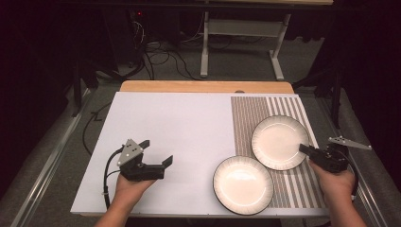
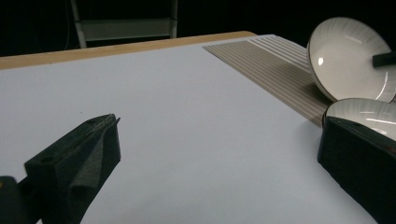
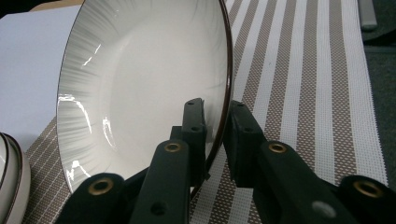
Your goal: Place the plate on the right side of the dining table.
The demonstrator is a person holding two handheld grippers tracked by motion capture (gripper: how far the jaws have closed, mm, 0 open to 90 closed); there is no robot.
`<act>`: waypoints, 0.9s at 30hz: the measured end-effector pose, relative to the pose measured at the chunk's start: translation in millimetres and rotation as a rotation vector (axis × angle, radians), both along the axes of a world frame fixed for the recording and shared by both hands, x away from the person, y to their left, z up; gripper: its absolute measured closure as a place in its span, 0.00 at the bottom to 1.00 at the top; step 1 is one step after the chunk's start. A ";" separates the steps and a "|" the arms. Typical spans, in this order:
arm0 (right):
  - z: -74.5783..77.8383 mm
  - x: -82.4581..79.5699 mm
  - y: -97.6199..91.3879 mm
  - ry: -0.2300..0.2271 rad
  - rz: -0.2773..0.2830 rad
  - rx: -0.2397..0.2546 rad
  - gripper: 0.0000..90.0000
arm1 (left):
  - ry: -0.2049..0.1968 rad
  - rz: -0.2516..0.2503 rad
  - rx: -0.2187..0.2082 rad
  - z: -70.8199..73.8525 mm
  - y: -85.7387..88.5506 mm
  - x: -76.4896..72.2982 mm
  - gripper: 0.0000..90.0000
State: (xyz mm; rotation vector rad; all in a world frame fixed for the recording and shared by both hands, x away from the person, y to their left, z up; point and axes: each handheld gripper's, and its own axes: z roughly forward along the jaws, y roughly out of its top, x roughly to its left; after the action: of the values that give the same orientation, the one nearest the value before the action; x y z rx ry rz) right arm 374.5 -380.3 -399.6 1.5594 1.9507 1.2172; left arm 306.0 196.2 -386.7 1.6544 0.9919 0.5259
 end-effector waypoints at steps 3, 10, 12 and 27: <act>-1.9 2.4 0.2 0.019 -0.012 -0.009 0.88 | -0.011 0.014 0.002 -0.4 3.9 -1.9 0.00; -4.1 7.7 0.8 0.026 -0.030 -0.016 0.87 | -0.011 0.039 0.009 -3.9 4.4 2.0 0.00; -5.1 9.4 0.9 0.033 -0.040 -0.014 0.87 | -0.010 0.043 0.003 -3.8 5.2 3.9 0.00; -13.2 20.4 -0.4 0.087 -0.104 0.002 0.85 | -0.033 0.016 0.040 -1.2 -3.1 0.2 0.00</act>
State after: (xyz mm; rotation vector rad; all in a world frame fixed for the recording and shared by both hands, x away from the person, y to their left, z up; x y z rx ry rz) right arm 395.0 -380.8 -412.7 1.7187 1.8952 1.1267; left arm 306.3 193.1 -387.8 1.6693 0.9764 0.5857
